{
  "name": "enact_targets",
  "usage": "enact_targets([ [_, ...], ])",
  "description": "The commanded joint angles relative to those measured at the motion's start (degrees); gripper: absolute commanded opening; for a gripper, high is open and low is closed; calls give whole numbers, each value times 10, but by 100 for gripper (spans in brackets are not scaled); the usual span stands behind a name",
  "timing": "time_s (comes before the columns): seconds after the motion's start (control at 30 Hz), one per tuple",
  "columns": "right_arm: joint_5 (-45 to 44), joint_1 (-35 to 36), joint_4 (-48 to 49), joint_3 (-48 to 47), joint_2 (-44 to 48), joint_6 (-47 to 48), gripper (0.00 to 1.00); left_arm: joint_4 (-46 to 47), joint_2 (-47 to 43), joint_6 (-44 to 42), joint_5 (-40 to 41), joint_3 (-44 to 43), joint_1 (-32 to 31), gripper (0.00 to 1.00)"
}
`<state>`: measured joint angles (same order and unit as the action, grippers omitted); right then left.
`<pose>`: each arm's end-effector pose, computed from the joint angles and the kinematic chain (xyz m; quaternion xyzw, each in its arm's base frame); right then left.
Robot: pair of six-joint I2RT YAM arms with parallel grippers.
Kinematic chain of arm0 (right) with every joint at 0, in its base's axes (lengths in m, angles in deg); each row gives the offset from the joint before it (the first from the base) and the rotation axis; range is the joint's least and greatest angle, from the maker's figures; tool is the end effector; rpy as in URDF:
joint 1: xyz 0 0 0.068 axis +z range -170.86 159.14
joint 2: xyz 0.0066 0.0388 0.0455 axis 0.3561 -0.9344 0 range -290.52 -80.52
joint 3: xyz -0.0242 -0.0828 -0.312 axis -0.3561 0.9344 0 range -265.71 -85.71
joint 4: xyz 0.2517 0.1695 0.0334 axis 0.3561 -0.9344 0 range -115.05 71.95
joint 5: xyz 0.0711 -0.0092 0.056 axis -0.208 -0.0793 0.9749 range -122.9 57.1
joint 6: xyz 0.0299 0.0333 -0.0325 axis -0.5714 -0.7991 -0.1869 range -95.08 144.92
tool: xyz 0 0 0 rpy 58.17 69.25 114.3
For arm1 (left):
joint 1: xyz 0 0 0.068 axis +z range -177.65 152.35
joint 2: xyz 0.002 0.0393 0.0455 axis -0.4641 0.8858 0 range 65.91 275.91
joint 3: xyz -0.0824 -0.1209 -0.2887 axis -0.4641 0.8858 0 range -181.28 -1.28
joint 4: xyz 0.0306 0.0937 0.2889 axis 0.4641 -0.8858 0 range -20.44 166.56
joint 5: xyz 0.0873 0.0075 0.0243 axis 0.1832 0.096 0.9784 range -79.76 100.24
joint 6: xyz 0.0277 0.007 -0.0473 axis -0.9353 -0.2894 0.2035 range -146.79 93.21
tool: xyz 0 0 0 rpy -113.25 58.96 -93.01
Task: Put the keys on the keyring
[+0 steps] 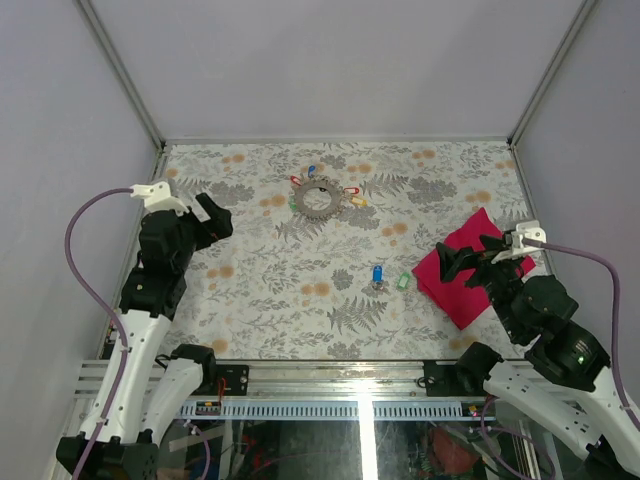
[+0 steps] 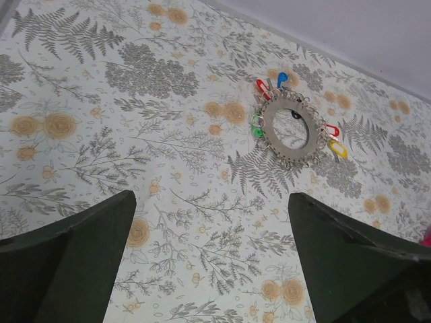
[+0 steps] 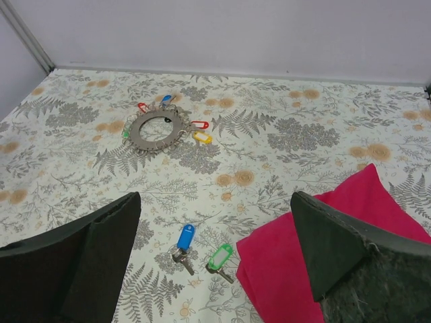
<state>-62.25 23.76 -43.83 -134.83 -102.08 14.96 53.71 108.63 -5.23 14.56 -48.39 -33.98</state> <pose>0.0579 0.0312 0.4210 -0.0270 0.6970 0.1618 0.6981 0.1785 -0.0170 0.3748 -0.1293 0.8007 -0.1110 0.5742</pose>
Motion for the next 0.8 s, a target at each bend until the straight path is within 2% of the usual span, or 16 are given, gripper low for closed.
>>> enact_targets([
  [0.0, 5, 2, 46, 5, -9, -6, 99, 3, -15, -13, 56, -3, 2, 100],
  [0.17, 5, 2, 41, 7, -16, -3, 99, 4, -10, -15, 54, -4, 2, 100],
  [0.33, -58, 2, -17, -22, -67, -30, 99, 3, -5, -16, 55, -5, 2, 100],
  [0.47, -54, 2, -44, -65, -179, -44, 99, 4, -3, -24, 50, 1, 2, 100],
  [0.63, -26, 1, -92, -165, -386, -56, 99, -27, 49, -44, 36, 5, 2, 100],
  [0.7, 9, -2, -86, -191, -453, -49, 99, -35, 69, -45, 29, 8, 2, 100],
  [0.77, 81, -19, -48, -198, -496, -48, 100, -32, 80, -46, 22, 18, 2, 100],
])
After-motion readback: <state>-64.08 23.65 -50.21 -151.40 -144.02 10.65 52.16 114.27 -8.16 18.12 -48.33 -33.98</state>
